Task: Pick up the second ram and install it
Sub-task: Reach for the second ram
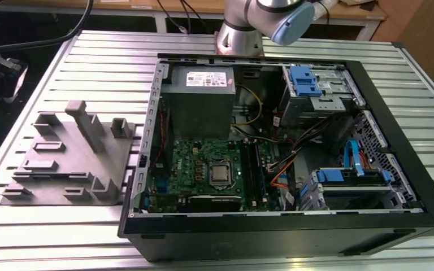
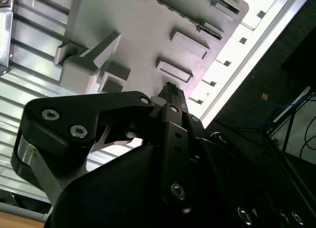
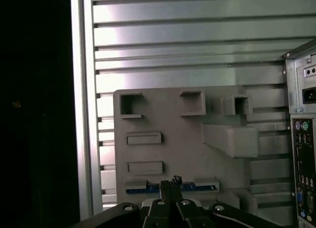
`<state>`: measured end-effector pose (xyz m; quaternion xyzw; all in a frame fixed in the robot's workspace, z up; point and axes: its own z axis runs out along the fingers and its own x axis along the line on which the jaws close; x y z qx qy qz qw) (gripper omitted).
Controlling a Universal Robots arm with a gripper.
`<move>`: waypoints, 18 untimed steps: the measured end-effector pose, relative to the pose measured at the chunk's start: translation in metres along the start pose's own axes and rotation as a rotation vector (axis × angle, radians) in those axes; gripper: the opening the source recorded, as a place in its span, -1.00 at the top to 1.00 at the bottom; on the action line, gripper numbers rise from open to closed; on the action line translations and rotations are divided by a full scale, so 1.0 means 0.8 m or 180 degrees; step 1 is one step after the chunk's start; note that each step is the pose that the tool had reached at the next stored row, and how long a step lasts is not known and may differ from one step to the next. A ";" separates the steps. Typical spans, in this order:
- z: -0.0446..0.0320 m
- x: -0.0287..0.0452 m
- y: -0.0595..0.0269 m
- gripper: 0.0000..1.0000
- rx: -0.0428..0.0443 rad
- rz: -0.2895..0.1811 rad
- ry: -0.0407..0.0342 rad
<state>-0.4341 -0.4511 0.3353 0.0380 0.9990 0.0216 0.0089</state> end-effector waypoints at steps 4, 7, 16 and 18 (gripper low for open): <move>0.0047 -0.0001 -0.004 0.86 0.0000 0.0000 0.0000; 0.0086 -0.0004 -0.007 0.86 0.0000 0.0000 0.0001; 0.0229 -0.0011 -0.021 0.86 0.0000 -0.0002 0.0000; 0.0263 -0.0013 -0.024 0.86 0.0000 -0.0002 0.0001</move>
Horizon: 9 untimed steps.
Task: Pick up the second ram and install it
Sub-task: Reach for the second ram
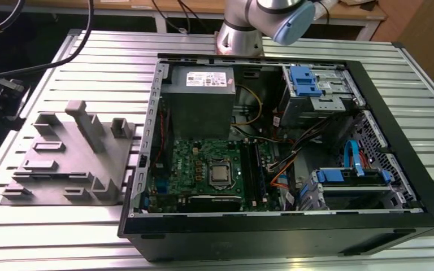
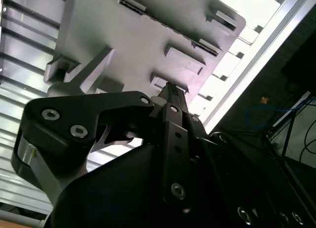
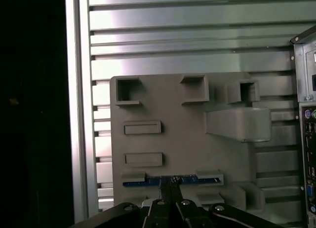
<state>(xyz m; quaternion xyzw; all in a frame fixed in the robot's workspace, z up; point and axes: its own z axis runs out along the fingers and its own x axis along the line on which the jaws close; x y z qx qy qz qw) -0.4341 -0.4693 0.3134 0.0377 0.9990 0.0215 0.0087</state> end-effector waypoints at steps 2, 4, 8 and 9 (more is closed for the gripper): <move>0.0032 -0.0001 -0.003 0.86 0.0000 0.0000 0.0001; 0.0062 -0.0003 -0.006 0.86 0.0000 0.0000 0.0001; 0.0116 -0.0008 -0.013 0.86 0.0000 0.0000 0.0003; 0.0126 -0.0008 -0.014 0.86 0.0000 0.0000 0.0003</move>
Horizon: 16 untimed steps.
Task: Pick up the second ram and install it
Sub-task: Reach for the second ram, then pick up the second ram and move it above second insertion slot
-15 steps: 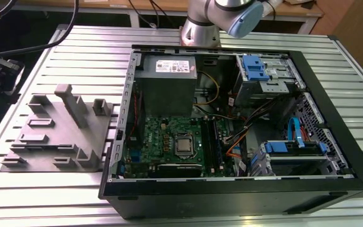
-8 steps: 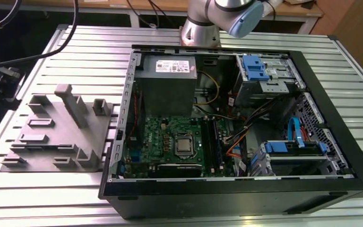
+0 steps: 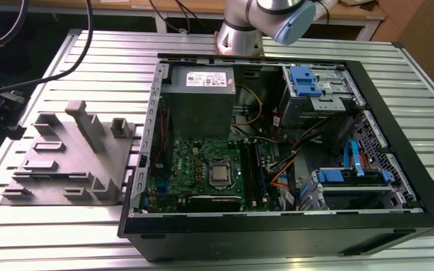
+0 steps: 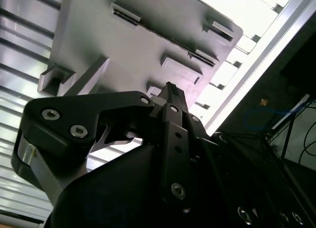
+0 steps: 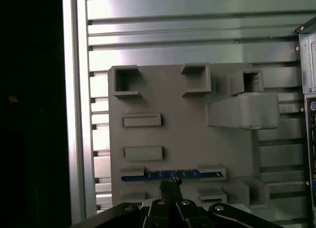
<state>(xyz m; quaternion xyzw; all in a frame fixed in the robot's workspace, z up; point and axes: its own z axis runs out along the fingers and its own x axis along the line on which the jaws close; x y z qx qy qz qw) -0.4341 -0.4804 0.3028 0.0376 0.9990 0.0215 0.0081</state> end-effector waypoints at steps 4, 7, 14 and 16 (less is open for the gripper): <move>0.0037 -0.0004 -0.006 0.86 0.0000 0.0000 0.0002; 0.0054 -0.0005 -0.008 0.86 -0.0001 0.0000 0.0002; 0.0055 -0.0005 -0.008 0.86 0.0000 0.0000 0.0002; 0.0056 -0.0005 -0.008 0.86 0.0000 0.0000 0.0002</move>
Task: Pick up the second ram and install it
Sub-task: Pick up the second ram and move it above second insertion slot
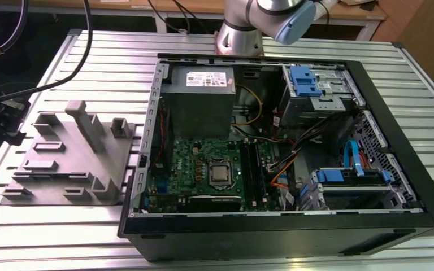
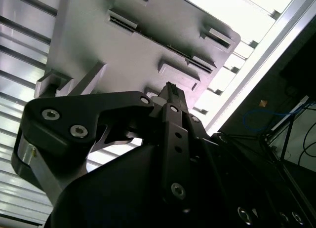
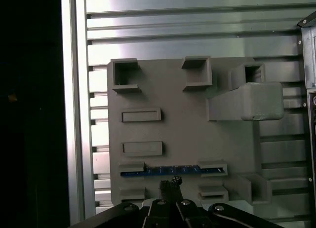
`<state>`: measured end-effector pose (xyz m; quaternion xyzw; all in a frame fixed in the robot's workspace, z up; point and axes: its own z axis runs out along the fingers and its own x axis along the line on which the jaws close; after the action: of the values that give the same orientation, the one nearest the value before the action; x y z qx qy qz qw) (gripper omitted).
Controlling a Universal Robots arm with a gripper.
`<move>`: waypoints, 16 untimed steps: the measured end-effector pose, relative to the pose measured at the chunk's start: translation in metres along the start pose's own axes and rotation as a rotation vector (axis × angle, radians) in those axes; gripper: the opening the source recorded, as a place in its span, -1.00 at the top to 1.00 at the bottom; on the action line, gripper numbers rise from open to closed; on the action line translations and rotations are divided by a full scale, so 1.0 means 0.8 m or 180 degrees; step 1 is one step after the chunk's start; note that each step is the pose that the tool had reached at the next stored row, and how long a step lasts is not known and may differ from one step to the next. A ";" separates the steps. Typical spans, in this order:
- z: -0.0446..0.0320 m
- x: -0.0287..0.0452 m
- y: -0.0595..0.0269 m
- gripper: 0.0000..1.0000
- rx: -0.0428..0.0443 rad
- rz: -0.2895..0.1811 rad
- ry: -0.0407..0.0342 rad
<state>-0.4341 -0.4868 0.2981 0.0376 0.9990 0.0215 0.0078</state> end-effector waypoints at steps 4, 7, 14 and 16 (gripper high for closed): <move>0.0000 0.0000 0.000 0.86 0.0000 -0.0001 0.0000; 0.0002 0.0000 0.000 0.86 -0.0001 -0.0067 0.0003; 0.0012 0.0000 0.000 0.86 -0.0007 -0.0472 0.0021; 0.0016 0.0000 0.000 0.86 -0.0008 -0.0586 0.0026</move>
<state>-0.4341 -0.4868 0.2968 -0.0544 0.9983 0.0221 0.0058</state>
